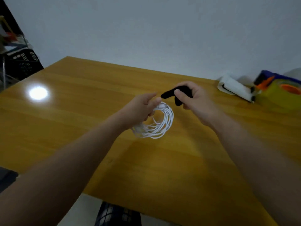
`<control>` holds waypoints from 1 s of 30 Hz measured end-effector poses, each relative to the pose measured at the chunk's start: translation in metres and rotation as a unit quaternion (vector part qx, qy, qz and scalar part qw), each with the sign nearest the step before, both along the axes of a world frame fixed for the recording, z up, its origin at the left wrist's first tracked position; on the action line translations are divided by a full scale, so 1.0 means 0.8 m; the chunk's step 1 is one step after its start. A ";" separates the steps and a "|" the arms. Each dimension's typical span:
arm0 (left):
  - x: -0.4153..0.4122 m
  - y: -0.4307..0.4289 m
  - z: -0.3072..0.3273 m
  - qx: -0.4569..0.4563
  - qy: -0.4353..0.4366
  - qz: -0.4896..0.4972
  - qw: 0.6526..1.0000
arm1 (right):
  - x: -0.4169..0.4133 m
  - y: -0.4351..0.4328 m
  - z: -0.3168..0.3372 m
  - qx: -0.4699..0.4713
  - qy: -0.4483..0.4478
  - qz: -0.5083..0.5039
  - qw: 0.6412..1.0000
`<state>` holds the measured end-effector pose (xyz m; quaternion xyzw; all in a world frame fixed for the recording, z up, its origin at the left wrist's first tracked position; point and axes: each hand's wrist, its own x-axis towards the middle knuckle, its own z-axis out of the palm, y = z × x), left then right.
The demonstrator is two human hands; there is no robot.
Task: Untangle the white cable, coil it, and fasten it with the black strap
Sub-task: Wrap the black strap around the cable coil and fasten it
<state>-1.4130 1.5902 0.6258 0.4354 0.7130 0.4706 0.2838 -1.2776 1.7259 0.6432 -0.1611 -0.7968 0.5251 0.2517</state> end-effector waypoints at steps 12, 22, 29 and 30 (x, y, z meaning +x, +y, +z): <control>0.042 0.033 0.020 -0.039 0.272 0.001 0.961 | 0.075 0.007 0.022 0.053 -0.151 -0.073 0.984; 0.037 0.031 0.022 -0.081 0.315 0.006 0.946 | 0.116 0.036 0.023 0.051 -0.326 -0.004 0.944; 0.067 0.035 0.023 -0.069 0.345 -0.041 0.935 | 0.073 -0.001 0.017 0.094 -0.122 -0.055 0.987; 0.068 0.035 0.023 -0.066 0.342 -0.039 0.937 | 0.071 -0.001 0.017 0.090 -0.122 -0.061 0.987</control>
